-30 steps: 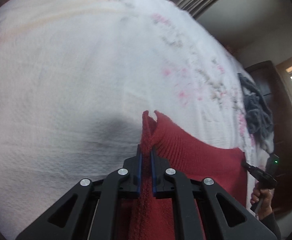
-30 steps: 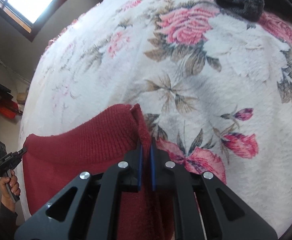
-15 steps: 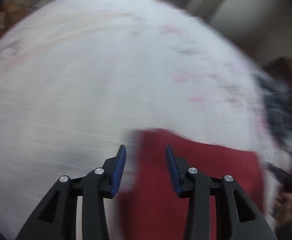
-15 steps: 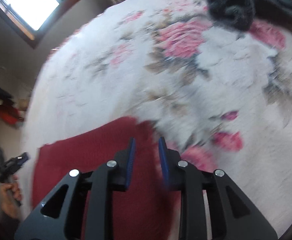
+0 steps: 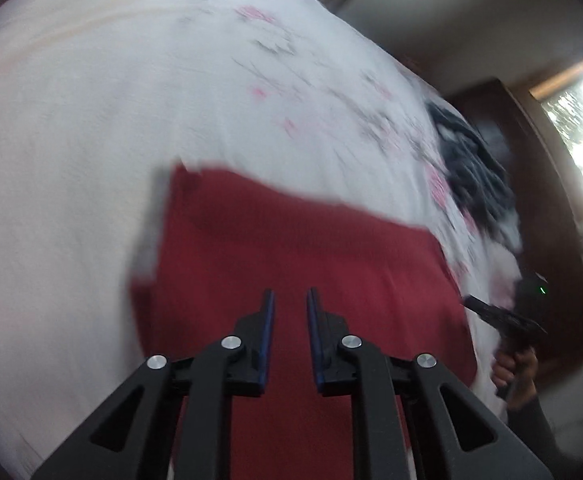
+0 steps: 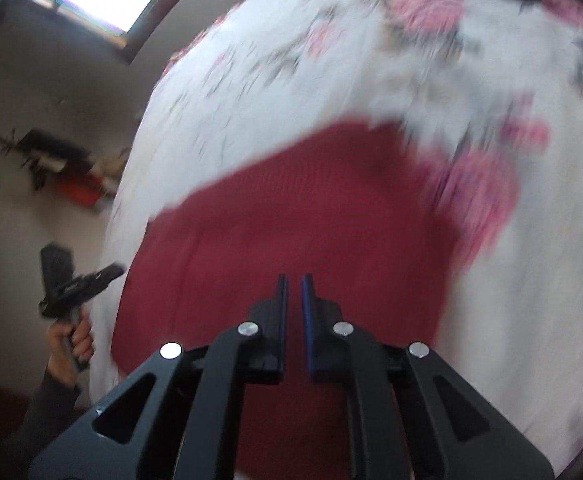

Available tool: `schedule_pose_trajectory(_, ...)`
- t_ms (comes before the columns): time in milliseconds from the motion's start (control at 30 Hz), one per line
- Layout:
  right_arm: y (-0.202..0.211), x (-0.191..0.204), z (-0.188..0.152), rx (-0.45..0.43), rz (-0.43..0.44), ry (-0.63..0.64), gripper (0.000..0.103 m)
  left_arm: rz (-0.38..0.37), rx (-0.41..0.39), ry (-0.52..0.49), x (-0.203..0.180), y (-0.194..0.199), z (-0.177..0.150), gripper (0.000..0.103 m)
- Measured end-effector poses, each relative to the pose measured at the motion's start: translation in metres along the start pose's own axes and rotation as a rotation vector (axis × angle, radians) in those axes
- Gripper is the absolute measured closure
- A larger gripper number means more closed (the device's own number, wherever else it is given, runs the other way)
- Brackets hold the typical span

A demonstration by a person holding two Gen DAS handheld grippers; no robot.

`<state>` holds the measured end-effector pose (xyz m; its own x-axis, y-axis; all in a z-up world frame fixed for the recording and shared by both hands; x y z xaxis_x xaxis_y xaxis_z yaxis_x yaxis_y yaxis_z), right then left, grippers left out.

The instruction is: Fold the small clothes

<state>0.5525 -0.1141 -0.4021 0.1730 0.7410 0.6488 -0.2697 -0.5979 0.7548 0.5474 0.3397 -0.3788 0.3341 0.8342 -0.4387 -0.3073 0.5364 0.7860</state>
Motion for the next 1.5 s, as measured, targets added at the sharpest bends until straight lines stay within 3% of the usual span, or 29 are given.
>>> schedule_pose_trajectory(67, -0.019, -0.018, -0.017, 0.026, -0.067, 0.013, 0.103, 0.054, 0.038, 0.039, 0.019, -0.012, -0.021, 0.089)
schedule_pose_trajectory(100, -0.021, -0.023, -0.02, 0.023, -0.059, 0.007, 0.103, 0.061, 0.034, 0.057, 0.025, -0.013, -0.027, 0.094)
schedule_pose_trajectory(167, -0.015, -0.026, -0.018, 0.014, -0.034, -0.044, 0.103, 0.069, -0.025, 0.089, 0.023, 0.007, -0.029, 0.098)
schedule_pose_trajectory(233, 0.003, -0.01, -0.026, -0.002, 0.006, -0.05, 0.094, 0.006, -0.098, 0.063, -0.001, 0.033, -0.032, 0.095)
schedule_pose_trajectory(300, 0.013, 0.009, -0.047, 0.02, 0.051, -0.012, 0.094, -0.102, -0.127, 0.024, -0.034, 0.045, -0.049, 0.094)
schedule_pose_trajectory(400, 0.002, 0.007, -0.089, 0.1, 0.043, 0.018, 0.093, -0.114, -0.04, -0.025, -0.054, 0.027, -0.092, 0.094)
schedule_pose_trajectory(433, -0.003, 0.001, -0.097, 0.112, 0.025, 0.017, 0.1, -0.1, -0.014, -0.011, -0.05, 0.018, -0.102, 0.094)
schedule_pose_trajectory(500, -0.02, -0.014, -0.108, 0.14, -0.013, 0.004, 0.103, -0.072, 0.02, 0.009, -0.039, 0.002, -0.119, 0.097)
schedule_pose_trajectory(533, -0.019, -0.017, -0.11, 0.134, -0.004, -0.003, 0.103, -0.07, 0.02, 0.027, -0.034, 0.001, -0.126, 0.101)
schedule_pose_trajectory(667, 0.008, -0.028, -0.099, 0.077, 0.008, -0.076, 0.103, -0.075, -0.016, 0.071, -0.033, 0.016, -0.123, 0.101)
schedule_pose_trajectory(767, 0.03, -0.058, -0.092, 0.021, -0.02, -0.164, 0.103, -0.076, -0.045, 0.115, -0.017, 0.044, -0.135, 0.096)
schedule_pose_trajectory(867, 0.05, -0.073, -0.085, -0.048, -0.112, -0.181, 0.103, -0.074, -0.057, 0.177, -0.001, 0.065, -0.145, 0.092)
schedule_pose_trajectory(900, 0.06, -0.066, -0.089, -0.084, -0.163, -0.159, 0.098, -0.067, -0.066, 0.21, 0.002, 0.07, -0.15, 0.091)
schedule_pose_trajectory(933, 0.065, -0.06, -0.094, -0.103, -0.212, -0.128, 0.087, -0.067, -0.075, 0.237, 0.007, 0.074, -0.157, 0.085)
schedule_pose_trajectory(1000, 0.069, -0.022, -0.114, -0.137, -0.299, 0.018, 0.08, -0.058, -0.102, 0.288, 0.014, 0.084, -0.168, 0.064)
schedule_pose_trajectory(1067, 0.054, 0.033, -0.149, -0.146, -0.373, 0.215, 0.065, -0.094, -0.148, 0.336, 0.013, 0.095, -0.182, 0.061)
schedule_pose_trajectory(1133, 0.032, 0.078, -0.175, -0.16, -0.417, 0.383, 0.039, -0.112, -0.199, 0.366, 0.009, 0.104, -0.193, 0.049)
schedule_pose_trajectory(1200, 0.001, 0.121, -0.211, -0.171, -0.471, 0.583, 0.031, -0.135, -0.238, 0.399, 0.006, 0.111, -0.204, 0.046)
schedule_pose_trajectory(1300, -0.042, 0.164, -0.258, -0.197, -0.531, 0.87, 0.028, -0.152, -0.277, 0.425, 0.003, 0.12, -0.216, 0.042)
schedule_pose_trajectory(1500, -0.121, 0.228, -0.314, -0.306, -0.613, 1.238, 0.027, -0.162, -0.37, 0.443, 0.004, 0.142, -0.231, 0.034)
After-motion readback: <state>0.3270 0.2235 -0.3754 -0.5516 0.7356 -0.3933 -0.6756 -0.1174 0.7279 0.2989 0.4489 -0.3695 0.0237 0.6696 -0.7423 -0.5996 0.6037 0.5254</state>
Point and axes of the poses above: each gripper's, at about its wrist camera, not at the fingertips, and y roughly against the way its jaws point, x to its left, z to its top, the point moved 6 cm from there along -y, roughly the way its jaws point, and after that the axes turned 15 degrees about -y, right-handed, at the moved point
